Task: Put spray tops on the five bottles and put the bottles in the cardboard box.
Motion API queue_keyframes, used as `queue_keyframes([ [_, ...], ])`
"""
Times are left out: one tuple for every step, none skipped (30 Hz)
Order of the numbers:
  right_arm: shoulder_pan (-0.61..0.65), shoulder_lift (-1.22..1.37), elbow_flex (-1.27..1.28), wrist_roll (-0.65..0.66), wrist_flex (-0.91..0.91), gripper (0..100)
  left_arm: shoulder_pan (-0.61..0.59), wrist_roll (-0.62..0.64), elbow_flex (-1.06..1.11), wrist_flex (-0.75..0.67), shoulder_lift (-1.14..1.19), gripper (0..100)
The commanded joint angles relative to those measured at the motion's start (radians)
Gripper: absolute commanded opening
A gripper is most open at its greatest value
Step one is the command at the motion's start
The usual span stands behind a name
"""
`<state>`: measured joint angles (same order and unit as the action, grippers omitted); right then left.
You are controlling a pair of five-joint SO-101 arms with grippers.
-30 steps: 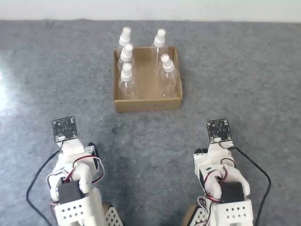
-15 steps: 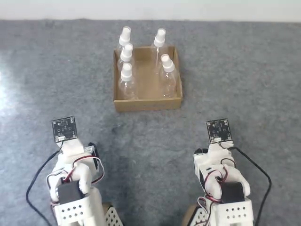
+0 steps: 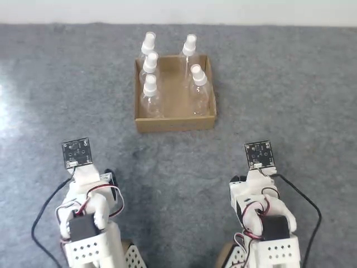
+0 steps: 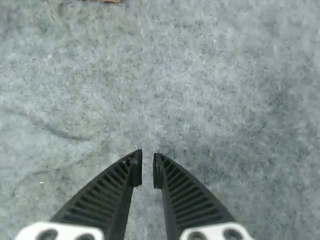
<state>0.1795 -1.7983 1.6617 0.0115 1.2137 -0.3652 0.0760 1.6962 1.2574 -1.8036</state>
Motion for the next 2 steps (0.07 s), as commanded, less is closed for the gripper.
queue_keyframes([
  [-0.007, -0.005, 0.021, -0.005, 0.005, 0.6, -0.002, -0.002, -0.012, 0.005, -0.017, 12],
  [-0.007, -0.005, 0.021, -0.005, 0.005, 0.6, -0.002, -0.002, -0.012, 0.005, -0.017, 12],
])
